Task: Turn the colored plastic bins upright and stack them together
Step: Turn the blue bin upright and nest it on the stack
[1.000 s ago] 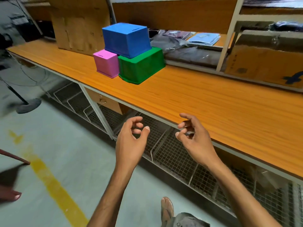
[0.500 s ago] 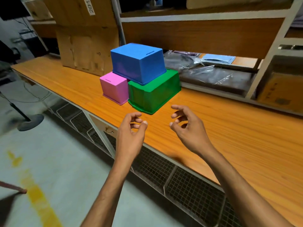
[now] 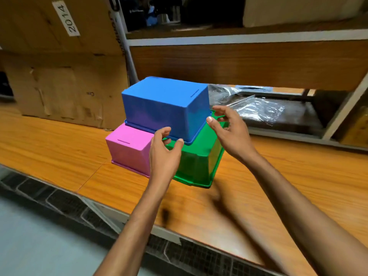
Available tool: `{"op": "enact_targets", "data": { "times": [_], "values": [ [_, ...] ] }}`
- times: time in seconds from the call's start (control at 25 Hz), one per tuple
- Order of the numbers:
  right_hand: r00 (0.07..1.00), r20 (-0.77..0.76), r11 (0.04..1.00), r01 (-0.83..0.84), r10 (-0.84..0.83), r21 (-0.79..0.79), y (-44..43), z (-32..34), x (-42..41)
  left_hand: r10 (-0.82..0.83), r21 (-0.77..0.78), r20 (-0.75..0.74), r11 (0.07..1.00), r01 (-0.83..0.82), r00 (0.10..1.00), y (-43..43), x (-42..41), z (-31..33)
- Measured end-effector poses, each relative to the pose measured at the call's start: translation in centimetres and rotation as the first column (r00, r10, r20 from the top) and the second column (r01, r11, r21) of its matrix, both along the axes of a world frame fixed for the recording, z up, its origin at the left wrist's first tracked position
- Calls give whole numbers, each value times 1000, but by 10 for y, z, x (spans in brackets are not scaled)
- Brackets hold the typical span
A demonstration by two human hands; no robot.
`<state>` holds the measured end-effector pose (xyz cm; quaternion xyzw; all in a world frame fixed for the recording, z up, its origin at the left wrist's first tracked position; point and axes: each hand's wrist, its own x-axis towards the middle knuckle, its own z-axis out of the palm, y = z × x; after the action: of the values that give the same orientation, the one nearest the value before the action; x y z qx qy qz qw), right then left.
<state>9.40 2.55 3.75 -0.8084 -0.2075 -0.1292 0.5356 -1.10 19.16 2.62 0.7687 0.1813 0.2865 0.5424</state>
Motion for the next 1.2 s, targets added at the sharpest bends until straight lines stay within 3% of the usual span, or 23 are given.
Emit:
{"op": "enact_targets", "data": {
  "times": [0.24,0.4,0.52,0.64,0.76,0.96,1.08,1.2],
  "values": [
    [971,179,950,201,-160,-238,68,24,113,-31,-252,-66,968,13,997,31,78,30],
    [971,135,895,236,-199,-378,90,34,170,-21,-397,-124,918,-30,992,38,109,34],
    [986,-43,875,120,-159,-469,94,35,193,-47,-453,-162,891,-32,986,41,125,33],
    [956,-255,948,58,-142,-313,91,32,202,-54,-432,-110,902,1,993,41,131,33],
    [947,-311,993,45,-76,-106,78,41,193,-28,-349,-57,937,6,998,39,122,36],
    [974,-196,971,148,-111,187,17,76,117,-20,-309,177,948,75,984,30,97,71],
    [979,-107,924,199,-173,326,-36,94,60,-165,-330,246,912,243,955,5,84,96],
    [981,-19,912,187,-194,364,-87,115,7,-309,-342,259,857,386,915,-29,73,114]
  ]
}}
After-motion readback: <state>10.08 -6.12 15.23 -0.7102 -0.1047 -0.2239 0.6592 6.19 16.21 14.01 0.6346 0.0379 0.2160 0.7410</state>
